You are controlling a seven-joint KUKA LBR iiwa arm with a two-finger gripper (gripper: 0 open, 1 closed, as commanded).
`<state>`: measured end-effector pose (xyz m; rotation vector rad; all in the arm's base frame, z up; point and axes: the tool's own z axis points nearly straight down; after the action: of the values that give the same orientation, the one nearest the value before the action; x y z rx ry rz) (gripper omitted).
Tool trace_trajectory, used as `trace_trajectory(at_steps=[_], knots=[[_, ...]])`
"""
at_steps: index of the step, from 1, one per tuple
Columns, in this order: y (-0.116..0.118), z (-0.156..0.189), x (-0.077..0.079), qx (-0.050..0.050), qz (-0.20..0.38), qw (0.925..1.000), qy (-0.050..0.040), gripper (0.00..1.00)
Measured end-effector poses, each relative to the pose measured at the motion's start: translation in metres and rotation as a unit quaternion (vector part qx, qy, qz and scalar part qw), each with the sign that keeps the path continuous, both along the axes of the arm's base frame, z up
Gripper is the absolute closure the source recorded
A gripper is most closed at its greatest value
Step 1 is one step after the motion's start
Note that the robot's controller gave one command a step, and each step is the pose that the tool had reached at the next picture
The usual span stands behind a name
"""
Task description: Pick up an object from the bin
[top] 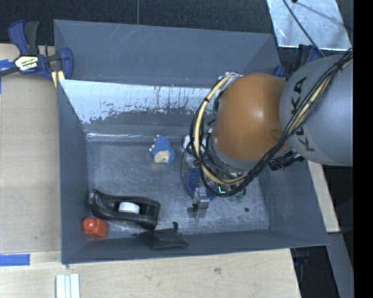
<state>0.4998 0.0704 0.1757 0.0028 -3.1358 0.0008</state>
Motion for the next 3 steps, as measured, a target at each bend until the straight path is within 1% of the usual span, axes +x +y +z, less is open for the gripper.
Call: trace_trajectory(at_steps=[1, 2, 3], knots=[[0.064, -0.108, -0.004, 0.000, 0.127, 0.9919, -0.0016, 0.00], [0.059, -0.106, -0.003, -0.003, 0.124, 0.9923, -0.0007, 1.00], [0.062, -0.011, -0.002, -0.002, 0.140, 0.9902, -0.0039, 1.00]])
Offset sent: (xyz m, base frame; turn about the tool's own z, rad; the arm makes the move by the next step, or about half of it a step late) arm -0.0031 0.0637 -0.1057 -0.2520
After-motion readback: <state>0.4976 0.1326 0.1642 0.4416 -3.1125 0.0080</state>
